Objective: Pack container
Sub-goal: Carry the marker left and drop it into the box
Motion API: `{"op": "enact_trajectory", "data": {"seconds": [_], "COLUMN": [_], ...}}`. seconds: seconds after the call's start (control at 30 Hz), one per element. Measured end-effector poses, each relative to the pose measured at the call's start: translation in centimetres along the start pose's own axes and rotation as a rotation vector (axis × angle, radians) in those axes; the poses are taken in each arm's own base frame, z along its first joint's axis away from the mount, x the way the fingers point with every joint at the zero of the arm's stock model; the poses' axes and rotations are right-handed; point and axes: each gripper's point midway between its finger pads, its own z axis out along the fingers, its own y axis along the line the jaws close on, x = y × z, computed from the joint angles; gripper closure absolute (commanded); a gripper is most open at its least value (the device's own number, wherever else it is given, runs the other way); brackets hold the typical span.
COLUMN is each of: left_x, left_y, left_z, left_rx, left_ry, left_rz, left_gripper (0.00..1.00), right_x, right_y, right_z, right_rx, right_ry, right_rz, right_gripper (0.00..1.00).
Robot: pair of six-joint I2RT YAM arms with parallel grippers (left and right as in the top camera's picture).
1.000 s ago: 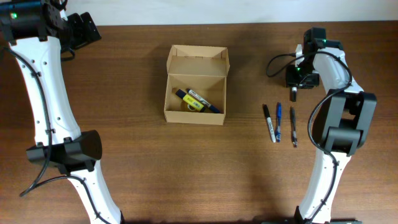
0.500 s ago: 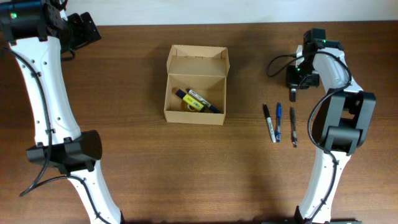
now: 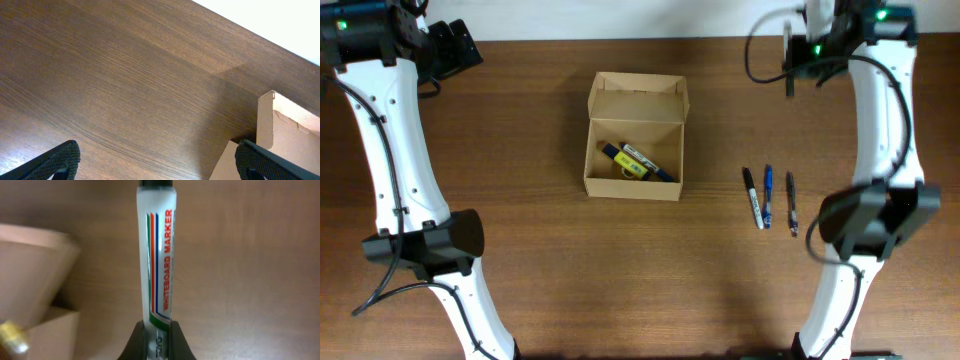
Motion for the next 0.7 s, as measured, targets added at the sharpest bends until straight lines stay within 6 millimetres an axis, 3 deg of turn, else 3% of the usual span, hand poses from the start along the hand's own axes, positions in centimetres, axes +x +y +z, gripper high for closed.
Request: {"op": "enact_trajectory", "data": {"seconds": [0.1, 0.17, 0.23, 0.3, 0.37, 0.43, 0.7], "left_x": [0.0, 0.0, 0.0, 0.0, 0.0, 0.0, 0.0], "left_y": [0.0, 0.0, 0.0, 0.0, 0.0, 0.0, 0.0], "left_z": [0.0, 0.0, 0.0, 0.0, 0.0, 0.0, 0.0], "left_rx": [0.0, 0.0, 0.0, 0.0, 0.0, 0.0, 0.0], "left_ry": [0.0, 0.0, 0.0, 0.0, 0.0, 0.0, 0.0], "left_rz": [0.0, 0.0, 0.0, 0.0, 0.0, 0.0, 0.0], "left_gripper": [0.0, 0.0, 0.0, 0.0, 0.0, 0.0, 0.0], "right_x": [-2.0, -1.5, -0.1, 1.9, 3.4, 4.7, 9.5], "right_y": [6.1, 11.4, 16.1, 20.1, 22.9, 24.3, 25.7], "right_z": [-7.0, -10.9, -13.1, -13.5, -12.3, -9.8, 4.8], "right_rx": [-0.03, -0.068, -0.114, -0.172, -0.216, -0.237, -0.262], "right_ry": [-0.125, -0.176, -0.192, -0.171, -0.134, -0.069, 0.187], "right_rz": [-0.206, -0.386, -0.559, -0.724, -0.861, -0.953, -1.098], "right_gripper": [0.96, 0.96, 0.96, 0.96, 0.96, 0.96, 0.96]}}
